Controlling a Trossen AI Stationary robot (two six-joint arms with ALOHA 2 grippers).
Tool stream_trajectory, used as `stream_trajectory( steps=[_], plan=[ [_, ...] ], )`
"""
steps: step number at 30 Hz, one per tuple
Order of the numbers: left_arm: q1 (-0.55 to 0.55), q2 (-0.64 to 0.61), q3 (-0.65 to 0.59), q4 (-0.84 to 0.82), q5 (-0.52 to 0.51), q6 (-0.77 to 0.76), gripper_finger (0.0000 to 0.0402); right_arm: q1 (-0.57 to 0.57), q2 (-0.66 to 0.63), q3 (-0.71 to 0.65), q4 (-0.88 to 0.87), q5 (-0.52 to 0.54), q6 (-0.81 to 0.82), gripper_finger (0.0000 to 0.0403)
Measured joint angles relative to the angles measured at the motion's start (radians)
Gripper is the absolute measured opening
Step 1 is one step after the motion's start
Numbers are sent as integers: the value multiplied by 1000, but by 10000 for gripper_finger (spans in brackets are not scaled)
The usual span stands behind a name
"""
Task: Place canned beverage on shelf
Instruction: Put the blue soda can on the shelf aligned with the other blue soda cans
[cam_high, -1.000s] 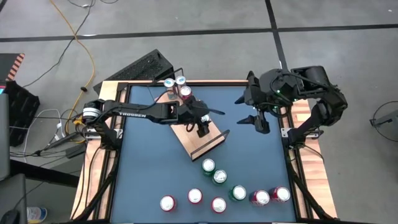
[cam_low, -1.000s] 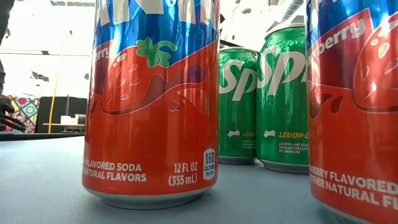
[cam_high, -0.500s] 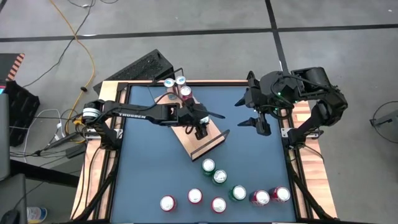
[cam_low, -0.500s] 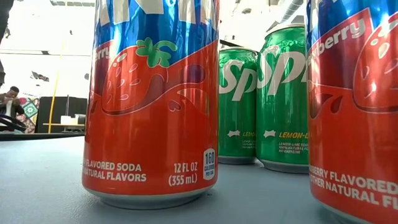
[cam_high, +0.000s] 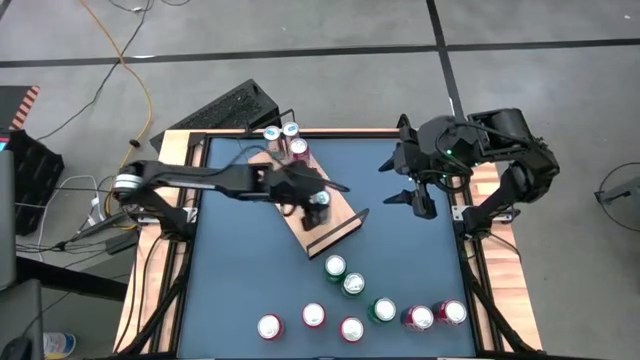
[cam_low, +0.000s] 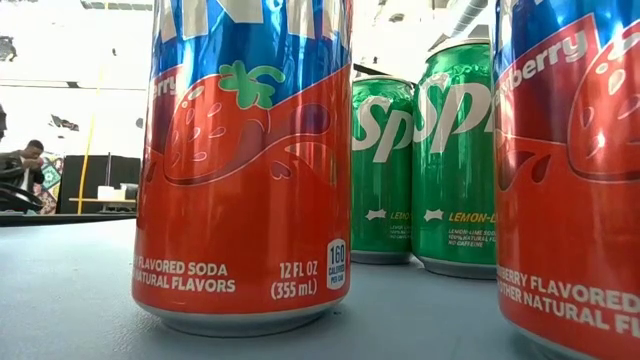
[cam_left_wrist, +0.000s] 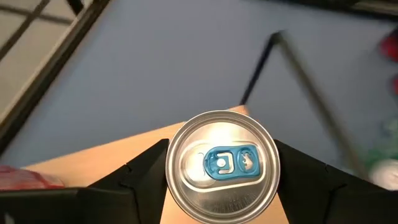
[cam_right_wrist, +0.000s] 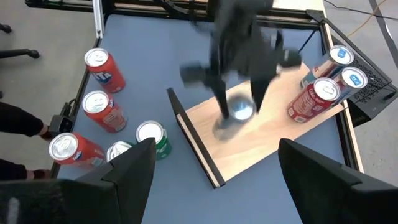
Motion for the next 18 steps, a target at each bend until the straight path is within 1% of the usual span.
stream_trajectory(
  steps=[4,7,10,13,17,18],
  plan=[
    [-14,-142,-12,-123,-4,57,226,20,-4,0,-4,0,0,322],
    [-14,-259,-46,-229,-26,92,226,30,-5,0,-5,0,0,322],
    [11,-387,-128,-237,-33,134,226,34,-6,0,2,0,0,322],
    [56,-515,-236,-221,28,210,226,34,-7,0,17,1,0,322],
    [155,-640,-346,-224,198,304,226,34,-6,0,53,2,-1,322],
    [181,-658,-363,-223,225,327,226,34,-6,0,60,4,-1,322]
  ],
)
